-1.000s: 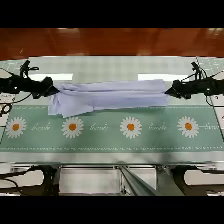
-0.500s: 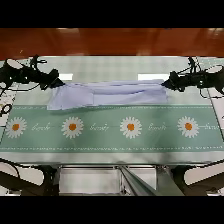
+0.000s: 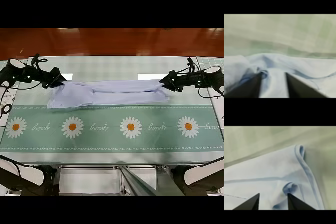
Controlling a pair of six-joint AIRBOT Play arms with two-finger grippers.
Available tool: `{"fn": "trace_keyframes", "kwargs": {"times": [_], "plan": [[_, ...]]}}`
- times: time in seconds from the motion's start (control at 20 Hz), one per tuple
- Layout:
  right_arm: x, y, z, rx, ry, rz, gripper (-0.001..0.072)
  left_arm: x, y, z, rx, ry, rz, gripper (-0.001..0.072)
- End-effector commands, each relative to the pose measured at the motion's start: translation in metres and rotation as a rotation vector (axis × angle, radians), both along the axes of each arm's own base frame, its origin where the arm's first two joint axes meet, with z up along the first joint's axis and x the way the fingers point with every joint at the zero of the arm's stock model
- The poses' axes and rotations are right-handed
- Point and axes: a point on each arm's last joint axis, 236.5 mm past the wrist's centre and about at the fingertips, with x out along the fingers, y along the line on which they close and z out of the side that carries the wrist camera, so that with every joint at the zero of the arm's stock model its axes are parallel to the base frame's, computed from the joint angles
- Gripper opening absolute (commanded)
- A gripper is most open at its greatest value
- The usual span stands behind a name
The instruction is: Fold the shirts.
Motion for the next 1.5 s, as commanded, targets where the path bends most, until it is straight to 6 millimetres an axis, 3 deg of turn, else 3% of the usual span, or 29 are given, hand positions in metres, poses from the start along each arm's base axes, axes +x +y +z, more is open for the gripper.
{"fn": "trace_keyframes", "kwargs": {"times": [0.0,0.15,0.3,0.4,0.5,0.6,0.7,0.9,1.15,1.45], "plan": [[-0.011,-0.005,0.014,0.002,0.01,0.04,0.0412,-0.006,-0.011,0.022,-0.067,0.019,-0.053,0.0508],[-0.031,-0.05,0.055,-0.066,-0.01,0.069,0.0413,-0.02,0.016,0.072,-0.075,0.015,-0.118,0.0508],[-0.06,-0.12,0.097,-0.228,-0.053,0.003,0.0413,-0.037,0.058,0.119,0.053,-0.066,-0.064,0.0508],[-0.08,-0.16,0.106,-0.317,-0.062,-0.075,0.0413,-0.058,0.079,0.135,0.181,-0.115,-0.014,0.0508],[-0.094,-0.178,0.09,-0.298,-0.051,-0.189,0.0413,-0.081,0.082,0.138,0.241,-0.176,0.059,0.0508],[-0.102,-0.164,0.055,-0.184,-0.003,-0.26,0.0413,-0.109,0.069,0.125,0.233,-0.21,0.119,0.0507],[-0.103,-0.138,0.026,-0.081,0.041,-0.226,0.0413,-0.142,0.053,0.1,0.202,-0.172,0.132,0.0508],[-0.084,-0.093,-0.006,0.08,0.086,-0.167,0.0416,-0.181,0.027,0.069,0.157,-0.09,0.096,0.0508],[-0.058,-0.048,-0.025,0.163,0.127,-0.048,0.0417,-0.182,0.011,0.068,0.134,-0.086,0.06,0.0508],[-0.03,-0.008,-0.033,0.175,0.154,0.037,0.0417,-0.182,0.009,0.069,0.124,-0.089,0.063,0.0508]]}}
